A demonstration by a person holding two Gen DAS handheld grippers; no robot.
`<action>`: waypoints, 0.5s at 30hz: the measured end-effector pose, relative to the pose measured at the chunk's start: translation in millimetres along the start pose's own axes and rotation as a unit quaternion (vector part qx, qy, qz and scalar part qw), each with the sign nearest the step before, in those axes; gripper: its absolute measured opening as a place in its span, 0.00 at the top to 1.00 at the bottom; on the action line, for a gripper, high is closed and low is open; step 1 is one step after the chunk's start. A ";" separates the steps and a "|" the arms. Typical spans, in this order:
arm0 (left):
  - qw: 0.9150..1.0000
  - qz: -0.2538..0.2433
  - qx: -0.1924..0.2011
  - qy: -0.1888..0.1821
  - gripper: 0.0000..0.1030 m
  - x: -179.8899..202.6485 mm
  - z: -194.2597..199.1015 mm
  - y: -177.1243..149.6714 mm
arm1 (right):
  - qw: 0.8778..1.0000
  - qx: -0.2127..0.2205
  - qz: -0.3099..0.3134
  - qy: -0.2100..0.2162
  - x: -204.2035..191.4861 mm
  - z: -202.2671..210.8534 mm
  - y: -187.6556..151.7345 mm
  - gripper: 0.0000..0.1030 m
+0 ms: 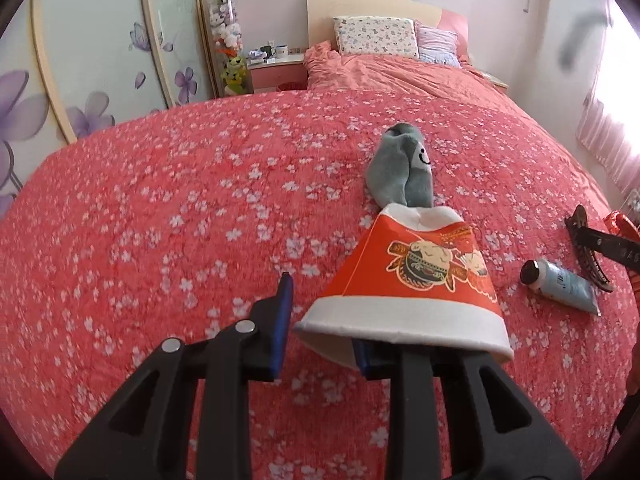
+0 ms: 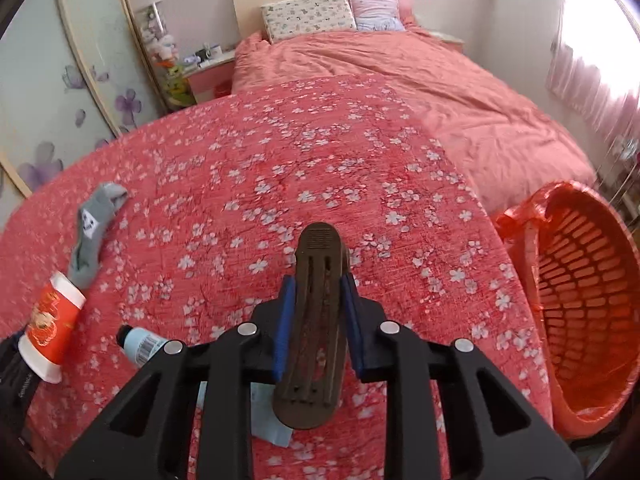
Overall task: Collect trash
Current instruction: 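Lift the orange cup and brown comb above the bed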
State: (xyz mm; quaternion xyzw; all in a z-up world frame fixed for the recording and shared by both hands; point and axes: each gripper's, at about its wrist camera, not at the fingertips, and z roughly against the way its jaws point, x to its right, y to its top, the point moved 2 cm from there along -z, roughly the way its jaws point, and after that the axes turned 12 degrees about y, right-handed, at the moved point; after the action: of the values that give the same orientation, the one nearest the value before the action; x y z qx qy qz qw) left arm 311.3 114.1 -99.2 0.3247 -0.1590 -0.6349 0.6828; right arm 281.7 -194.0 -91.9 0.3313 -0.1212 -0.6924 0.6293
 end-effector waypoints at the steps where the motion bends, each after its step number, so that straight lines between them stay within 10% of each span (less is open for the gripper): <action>1: 1.000 -0.002 -0.001 -0.001 0.72 0.9 0.3 1.4 | 1.000 -0.002 0.001 0.002 -0.4 -0.5 0.0 0.76; 15: 0.999 0.005 0.004 0.031 0.83 -10.6 -11.0 10.0 | 0.996 0.017 0.073 -0.047 0.6 9.9 -19.5 0.76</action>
State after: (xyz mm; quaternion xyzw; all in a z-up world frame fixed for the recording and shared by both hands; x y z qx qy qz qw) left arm 324.4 126.9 -98.7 0.3460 -0.1420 -0.6203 0.6895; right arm 260.3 -193.6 -96.1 0.2989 -0.1863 -0.6571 0.6664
